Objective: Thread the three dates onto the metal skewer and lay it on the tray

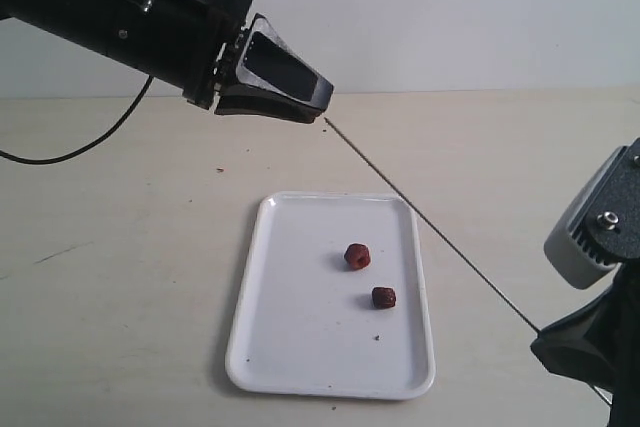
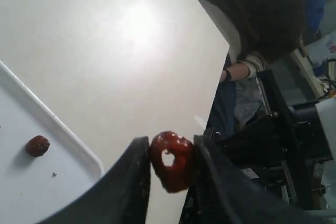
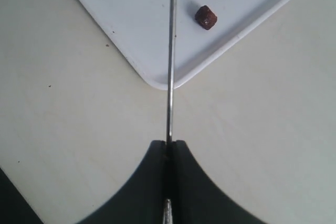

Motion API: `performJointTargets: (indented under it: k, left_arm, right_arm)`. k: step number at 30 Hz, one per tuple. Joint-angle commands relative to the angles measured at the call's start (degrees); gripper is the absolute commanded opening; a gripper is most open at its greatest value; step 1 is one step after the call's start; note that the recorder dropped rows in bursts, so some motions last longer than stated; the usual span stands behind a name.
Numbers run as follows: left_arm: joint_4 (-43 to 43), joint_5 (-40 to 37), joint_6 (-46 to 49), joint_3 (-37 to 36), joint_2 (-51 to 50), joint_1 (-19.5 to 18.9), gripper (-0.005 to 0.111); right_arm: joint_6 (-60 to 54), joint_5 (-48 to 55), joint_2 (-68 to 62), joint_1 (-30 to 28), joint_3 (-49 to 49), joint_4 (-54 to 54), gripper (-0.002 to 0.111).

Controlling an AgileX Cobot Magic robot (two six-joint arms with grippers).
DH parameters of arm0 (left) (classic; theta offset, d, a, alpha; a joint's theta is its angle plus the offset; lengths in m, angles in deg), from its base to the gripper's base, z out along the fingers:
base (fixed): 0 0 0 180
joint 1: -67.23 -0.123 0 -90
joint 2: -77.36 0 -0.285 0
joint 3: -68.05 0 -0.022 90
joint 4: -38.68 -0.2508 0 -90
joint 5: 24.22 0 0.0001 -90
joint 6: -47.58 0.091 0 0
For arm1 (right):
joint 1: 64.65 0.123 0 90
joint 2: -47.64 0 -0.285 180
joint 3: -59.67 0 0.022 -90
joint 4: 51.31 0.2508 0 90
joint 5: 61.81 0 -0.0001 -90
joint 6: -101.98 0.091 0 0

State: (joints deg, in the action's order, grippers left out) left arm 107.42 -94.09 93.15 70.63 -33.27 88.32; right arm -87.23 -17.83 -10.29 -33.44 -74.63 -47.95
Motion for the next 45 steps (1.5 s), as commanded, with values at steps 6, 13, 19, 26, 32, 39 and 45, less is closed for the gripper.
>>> performJointTargets:
  k: [6, 13, 19, 26, 32, 39, 45]
  left_arm:
    - [0.78, -0.09, -0.74, -0.29, 0.15, -0.03, 0.030]
    - [0.78, -0.09, -0.96, -0.29, 0.15, -0.03, 0.030]
    - [0.78, -0.09, -0.96, -0.29, 0.15, -0.03, 0.030]
    - [0.78, -0.09, -1.96, -0.29, 0.15, -0.03, 0.030]
    - [0.32, -0.09, -2.80, -0.29, 0.15, -0.03, 0.030]
    - [0.11, -0.09, -2.90, -0.29, 0.15, -0.03, 0.030]
    - [0.11, -0.09, -3.00, -0.29, 0.15, -0.03, 0.030]
  right_arm:
    - [-1.18, -1.99, -1.99, 0.07, -1.13, -0.46, 0.000]
    - [-1.18, -0.61, -1.99, 0.07, -1.13, -0.46, 0.000]
    - [-1.18, 1.67, -1.88, 0.07, -1.13, -0.80, 0.000]
    - [-1.08, 0.63, -1.88, 0.07, -1.13, -0.92, 0.000]
    - [2.35, 0.26, -1.88, 0.07, -1.13, -4.48, 0.000]
    - [5.82, 0.26, -1.88, 0.07, -1.13, -8.09, 0.000]
    - [0.56, 0.26, -0.88, 0.07, -1.13, -3.69, 0.000]
